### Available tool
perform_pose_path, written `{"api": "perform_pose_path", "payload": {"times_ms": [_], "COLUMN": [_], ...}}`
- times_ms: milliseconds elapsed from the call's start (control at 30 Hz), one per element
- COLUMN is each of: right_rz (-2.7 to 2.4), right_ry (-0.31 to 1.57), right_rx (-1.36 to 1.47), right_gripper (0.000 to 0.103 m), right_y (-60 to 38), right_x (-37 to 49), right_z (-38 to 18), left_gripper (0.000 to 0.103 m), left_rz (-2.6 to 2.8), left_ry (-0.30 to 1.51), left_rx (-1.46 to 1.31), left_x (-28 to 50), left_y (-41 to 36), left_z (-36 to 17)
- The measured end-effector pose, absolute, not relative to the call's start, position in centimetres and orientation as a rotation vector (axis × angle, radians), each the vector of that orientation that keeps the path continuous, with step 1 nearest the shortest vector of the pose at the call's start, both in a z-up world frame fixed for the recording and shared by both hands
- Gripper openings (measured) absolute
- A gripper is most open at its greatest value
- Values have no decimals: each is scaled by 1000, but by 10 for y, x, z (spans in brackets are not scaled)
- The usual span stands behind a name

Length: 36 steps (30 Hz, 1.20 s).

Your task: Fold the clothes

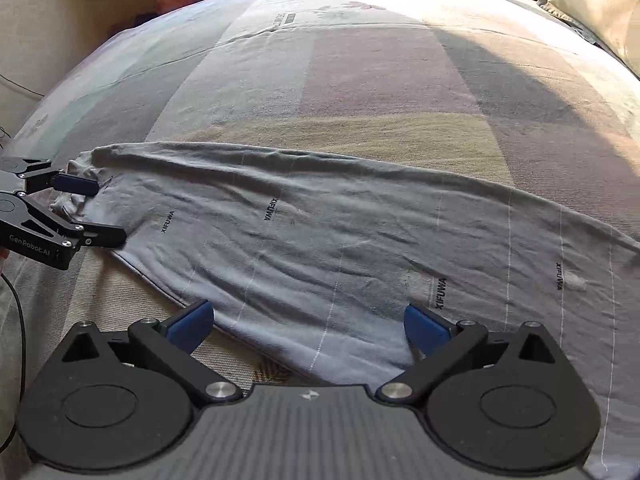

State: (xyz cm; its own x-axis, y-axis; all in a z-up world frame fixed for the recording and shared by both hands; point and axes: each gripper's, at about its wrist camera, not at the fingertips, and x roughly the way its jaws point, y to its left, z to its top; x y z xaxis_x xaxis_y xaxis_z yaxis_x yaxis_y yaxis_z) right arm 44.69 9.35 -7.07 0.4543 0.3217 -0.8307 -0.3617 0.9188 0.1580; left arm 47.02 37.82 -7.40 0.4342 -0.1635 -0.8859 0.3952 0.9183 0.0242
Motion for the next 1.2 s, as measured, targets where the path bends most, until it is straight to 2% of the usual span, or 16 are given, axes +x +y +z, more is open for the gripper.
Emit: {"api": "perform_pose_path", "payload": {"times_ms": [67, 100, 200, 367, 567, 700, 933, 1000, 1133, 1200], "right_rz": [402, 393, 346, 169, 310, 464, 167, 9, -92, -15], "right_ry": [984, 970, 946, 974, 1023, 1042, 919, 928, 1081, 1054], "right_rx": [-48, -48, -54, 15, 119, 170, 34, 24, 210, 216], "right_gripper": [103, 103, 103, 103, 103, 103, 103, 103, 103, 103], "right_y": [89, 87, 86, 92, 114, 131, 41, 11, -26, -24], "right_x": [448, 449, 453, 457, 444, 434, 409, 404, 399, 393], "right_z": [-65, -63, -65, -84, -81, -74, -48, -51, -80, -72], "left_gripper": [97, 94, 95, 95, 98, 94, 95, 95, 95, 94], "left_rz": [-357, -362, -427, -408, -314, -275, -351, -375, -335, -315], "left_ry": [1093, 1096, 1003, 991, 1056, 1070, 964, 951, 1031, 1067], "left_rx": [341, 370, 297, 326, 218, 247, 247, 314, 321, 302], "left_x": [465, 463, 468, 483, 482, 481, 468, 462, 461, 459], "left_y": [369, 363, 346, 316, 357, 359, 298, 271, 251, 245], "left_z": [-67, -63, -48, -67, -73, -58, -48, -55, -67, -69]}}
